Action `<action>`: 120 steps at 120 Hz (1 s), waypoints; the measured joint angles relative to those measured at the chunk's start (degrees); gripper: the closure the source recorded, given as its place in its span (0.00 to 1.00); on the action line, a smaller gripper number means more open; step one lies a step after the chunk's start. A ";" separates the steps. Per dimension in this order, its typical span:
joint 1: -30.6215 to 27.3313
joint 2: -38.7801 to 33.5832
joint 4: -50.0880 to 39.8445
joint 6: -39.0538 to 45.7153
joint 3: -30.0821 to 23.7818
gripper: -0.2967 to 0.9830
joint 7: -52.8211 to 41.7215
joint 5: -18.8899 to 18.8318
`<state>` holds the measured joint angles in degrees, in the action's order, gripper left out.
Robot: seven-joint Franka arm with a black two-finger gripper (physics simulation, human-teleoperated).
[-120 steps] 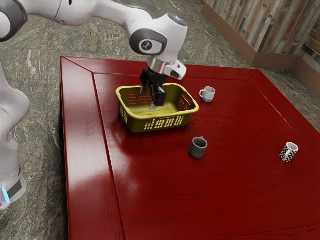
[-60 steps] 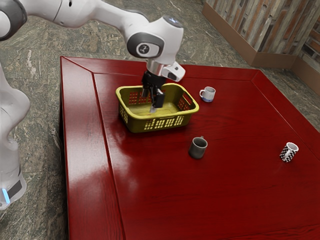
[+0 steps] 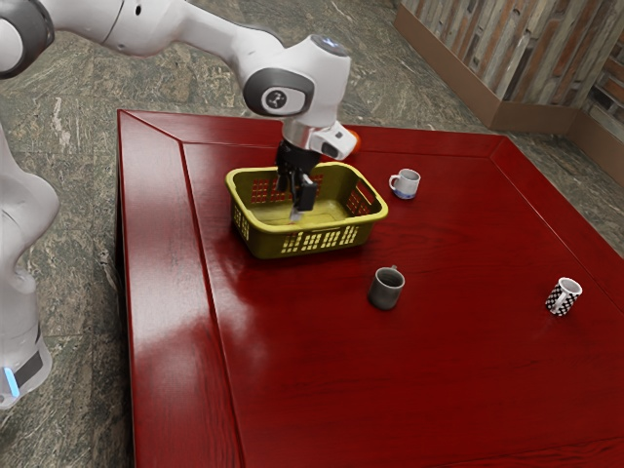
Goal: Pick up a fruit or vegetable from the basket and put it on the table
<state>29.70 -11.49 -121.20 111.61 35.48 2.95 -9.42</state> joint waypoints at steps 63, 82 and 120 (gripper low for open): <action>0.24 0.30 -2.49 4.88 0.51 0.23 -2.23 0.32; 0.22 0.34 -2.78 6.07 0.59 0.23 -2.95 0.86; 0.16 0.23 -4.09 6.92 1.97 0.23 -3.93 1.53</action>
<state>29.86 -11.26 -125.29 118.53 37.44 -0.97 -7.89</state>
